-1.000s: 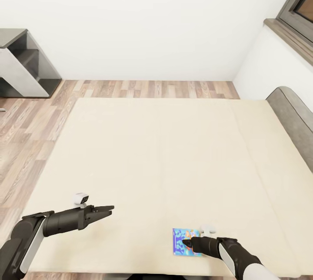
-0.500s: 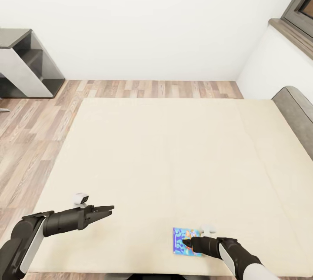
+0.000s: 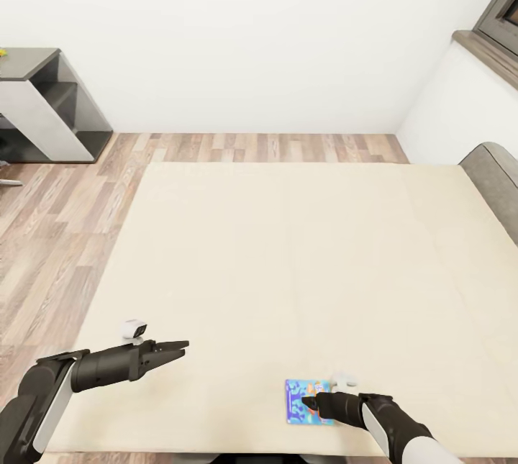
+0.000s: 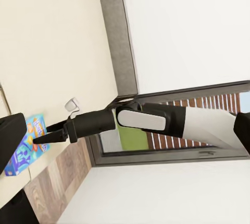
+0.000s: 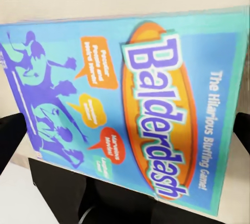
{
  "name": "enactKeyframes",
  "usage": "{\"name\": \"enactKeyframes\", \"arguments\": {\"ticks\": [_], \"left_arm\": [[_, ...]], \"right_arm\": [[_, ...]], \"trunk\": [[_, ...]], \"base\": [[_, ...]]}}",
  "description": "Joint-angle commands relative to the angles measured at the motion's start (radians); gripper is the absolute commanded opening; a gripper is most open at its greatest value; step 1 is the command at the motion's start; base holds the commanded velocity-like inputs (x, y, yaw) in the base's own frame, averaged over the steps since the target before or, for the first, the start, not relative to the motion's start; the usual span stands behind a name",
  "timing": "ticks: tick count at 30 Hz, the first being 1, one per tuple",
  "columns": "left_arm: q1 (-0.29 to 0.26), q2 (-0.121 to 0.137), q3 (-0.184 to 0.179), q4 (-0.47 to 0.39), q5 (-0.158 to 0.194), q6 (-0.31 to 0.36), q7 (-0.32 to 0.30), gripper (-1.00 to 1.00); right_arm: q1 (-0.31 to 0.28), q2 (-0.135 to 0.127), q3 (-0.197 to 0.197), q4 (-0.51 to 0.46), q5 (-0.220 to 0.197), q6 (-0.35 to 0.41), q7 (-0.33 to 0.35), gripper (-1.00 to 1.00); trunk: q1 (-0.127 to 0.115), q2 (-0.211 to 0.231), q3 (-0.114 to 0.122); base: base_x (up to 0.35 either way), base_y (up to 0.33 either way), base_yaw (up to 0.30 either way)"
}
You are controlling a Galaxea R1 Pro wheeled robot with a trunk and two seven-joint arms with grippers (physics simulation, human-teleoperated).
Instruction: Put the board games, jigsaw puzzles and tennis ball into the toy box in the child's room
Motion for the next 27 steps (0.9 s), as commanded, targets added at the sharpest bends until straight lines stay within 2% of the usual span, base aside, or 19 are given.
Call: {"name": "enactKeyframes", "arguments": {"ticks": [1, 27], "left_arm": [[0.0, 0.0, 0.0, 0.0, 0.001, 0.011, -0.003, 1.0], [0.0, 0.0, 0.001, 0.0, 0.001, 0.011, -0.003, 1.0]], "right_arm": [[0.0, 0.001, -0.008, -0.002, 0.004, 0.008, 0.006, 1.0], [0.0, 0.0, -0.008, -0.002, 0.004, 0.008, 0.006, 1.0]], "trunk": [[0.0, -0.001, -0.001], [0.0, -0.001, -0.001]], "base": [[0.0, 0.167, 0.0], [0.0, 0.168, 0.0]]}}
